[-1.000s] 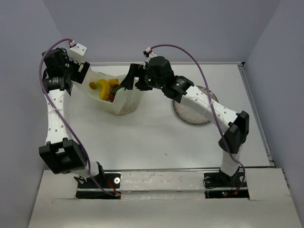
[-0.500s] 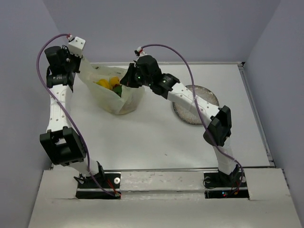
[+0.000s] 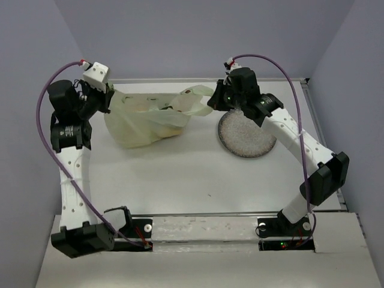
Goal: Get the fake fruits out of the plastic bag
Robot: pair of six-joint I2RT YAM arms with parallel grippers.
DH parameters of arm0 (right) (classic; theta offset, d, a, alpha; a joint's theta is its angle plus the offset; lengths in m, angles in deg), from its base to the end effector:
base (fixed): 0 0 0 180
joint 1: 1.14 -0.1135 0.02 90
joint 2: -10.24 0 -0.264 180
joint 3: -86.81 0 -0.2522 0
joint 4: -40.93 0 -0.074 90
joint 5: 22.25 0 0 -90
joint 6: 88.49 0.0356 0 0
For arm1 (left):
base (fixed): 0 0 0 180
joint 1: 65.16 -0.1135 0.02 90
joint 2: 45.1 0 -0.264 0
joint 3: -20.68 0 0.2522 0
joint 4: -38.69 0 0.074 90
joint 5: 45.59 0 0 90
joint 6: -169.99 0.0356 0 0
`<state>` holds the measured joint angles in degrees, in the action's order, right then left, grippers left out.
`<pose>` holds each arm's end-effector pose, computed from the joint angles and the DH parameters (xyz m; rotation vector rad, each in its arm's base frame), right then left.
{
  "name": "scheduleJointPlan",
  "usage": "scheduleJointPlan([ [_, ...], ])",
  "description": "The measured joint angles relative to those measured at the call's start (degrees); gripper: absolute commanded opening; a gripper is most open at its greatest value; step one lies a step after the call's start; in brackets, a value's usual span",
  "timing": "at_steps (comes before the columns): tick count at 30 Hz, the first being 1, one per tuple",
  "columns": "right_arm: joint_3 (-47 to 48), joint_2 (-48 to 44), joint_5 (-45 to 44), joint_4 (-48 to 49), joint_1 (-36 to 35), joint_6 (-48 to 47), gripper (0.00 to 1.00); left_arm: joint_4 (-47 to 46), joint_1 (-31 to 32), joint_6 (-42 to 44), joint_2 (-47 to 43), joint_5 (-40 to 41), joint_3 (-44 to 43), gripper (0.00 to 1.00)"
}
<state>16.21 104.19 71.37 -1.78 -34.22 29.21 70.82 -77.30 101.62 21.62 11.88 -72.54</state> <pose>0.3160 0.2085 0.3939 -0.1406 2.1200 0.7131 0.2434 0.0328 0.4583 0.5535 1.5583 -0.0255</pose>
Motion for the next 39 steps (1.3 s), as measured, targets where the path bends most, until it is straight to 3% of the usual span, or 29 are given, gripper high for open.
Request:
scheduleJointPlan([
  [2,-1.62,-2.10,0.22,-1.27,-0.11,-1.49,0.06,2.67,1.57,0.72,-4.39,-1.05,1.22,0.00],
  [4,-2.99,-3.23,0.46,-1.95,-0.37,-2.38,0.40,4.68,2.89,1.29,-7.26,-1.64,3.76,0.00],
  [6,-4.28,-3.87,0.55,-3.13,-0.50,-3.26,0.59,6.82,3.58,1.64,-9.66,-1.77,6.99,0.00],
  [8,-4.74,-3.91,-0.04,-5.68,-0.50,-4.09,0.69,8.46,4.31,1.70,-11.50,-1.73,10.71,0.00],
  [13,-0.02,-3.93,-5.64,-16.57,-0.52,-7.26,0.74,13.70,5.14,1.40,-14.03,-1.49,17.14,0.00],
  [17,13.00,-3.85,-11.02,-21.59,-2.58,-10.73,0.74,16.70,5.33,3.48,-18.29,-2.36,17.18,0.00],
  [21,20.00,-5.64,-11.04,-19.21,-11.87,-15.23,0.69,20.70,5.49,8.41,-23.91,-4.28,17.18,0.00],
  [24,19.30,-6.21,-4.26,-15.45,-19.39,-16.98,0.43,24.04,5.70,13.35,-27.06,-6.71,17.18,0.00],
  [25,17.97,-5.49,-1.55,-13.16,-21.75,-17.73,0.28,24.76,5.77,14.40,-27.69,-7.28,17.16,0.00],
  [31,14.51,5.14,7.85,-7.58,-23.21,-17.92,0.09,26.93,5.79,16.87,-27.34,-7.41,16.83,0.00],
  [39,12.68,18.14,11.43,-6.49,-22.88,-19.12,0.05,24.83,5.77,14.56,-26.45,-4.42,17.18,0.00],
])
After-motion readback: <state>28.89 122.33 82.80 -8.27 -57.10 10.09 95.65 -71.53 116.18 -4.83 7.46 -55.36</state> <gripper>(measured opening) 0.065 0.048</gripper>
